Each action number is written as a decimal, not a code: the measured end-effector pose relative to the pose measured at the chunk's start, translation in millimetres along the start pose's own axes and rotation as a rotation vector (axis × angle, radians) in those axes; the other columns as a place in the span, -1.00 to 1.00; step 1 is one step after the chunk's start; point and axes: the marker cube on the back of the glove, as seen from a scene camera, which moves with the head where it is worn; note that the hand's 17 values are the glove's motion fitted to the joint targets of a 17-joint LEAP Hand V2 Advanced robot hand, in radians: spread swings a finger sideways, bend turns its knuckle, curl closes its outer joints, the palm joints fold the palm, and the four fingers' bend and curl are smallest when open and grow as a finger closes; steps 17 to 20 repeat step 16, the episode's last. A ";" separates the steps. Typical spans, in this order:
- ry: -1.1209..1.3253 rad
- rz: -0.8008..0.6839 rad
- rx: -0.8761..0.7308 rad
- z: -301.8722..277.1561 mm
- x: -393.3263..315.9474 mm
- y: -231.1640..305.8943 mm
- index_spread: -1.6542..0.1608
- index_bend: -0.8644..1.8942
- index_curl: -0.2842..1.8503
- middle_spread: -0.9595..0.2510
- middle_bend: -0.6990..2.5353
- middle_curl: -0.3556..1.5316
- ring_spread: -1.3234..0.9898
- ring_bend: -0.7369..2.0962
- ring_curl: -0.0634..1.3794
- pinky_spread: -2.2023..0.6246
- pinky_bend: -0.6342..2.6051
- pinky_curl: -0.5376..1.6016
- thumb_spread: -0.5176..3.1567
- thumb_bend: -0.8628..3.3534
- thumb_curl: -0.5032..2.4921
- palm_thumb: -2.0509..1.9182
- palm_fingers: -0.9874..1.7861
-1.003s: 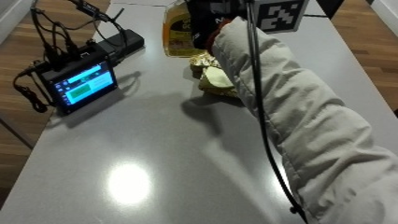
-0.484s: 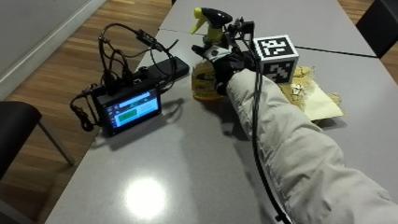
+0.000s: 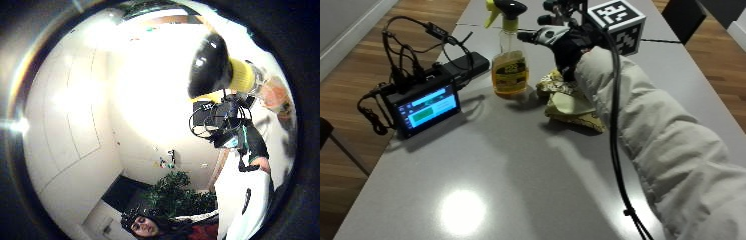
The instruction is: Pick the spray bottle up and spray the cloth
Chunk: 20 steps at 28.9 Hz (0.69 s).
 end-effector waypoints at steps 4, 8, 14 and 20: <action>-0.037 -0.099 -0.060 -20.1 -29.2 20.1 0.45 -0.28 -0.32 0.51 -0.28 -0.10 0.01 -0.29 -0.28 0.59 -0.53 -0.28 -0.27 -0.60 -0.23 0.64 -0.20; -0.040 -0.235 -0.107 -46.0 -65.0 81.1 0.44 -0.25 -0.34 0.54 -0.30 -0.12 0.03 -0.26 -0.30 0.62 -0.53 -0.30 -0.25 -0.60 -0.24 0.63 -0.16; -0.055 -0.311 -0.122 -59.7 -79.5 121.5 0.44 -0.27 -0.36 0.57 -0.29 -0.13 0.06 -0.20 -0.29 0.65 -0.53 -0.31 -0.21 -0.60 -0.26 0.61 -0.09; -0.056 -0.312 -0.122 -59.8 -79.5 121.6 0.44 -0.28 -0.37 0.58 -0.29 -0.13 0.07 -0.18 -0.28 0.66 -0.52 -0.31 -0.20 -0.60 -0.26 0.60 -0.08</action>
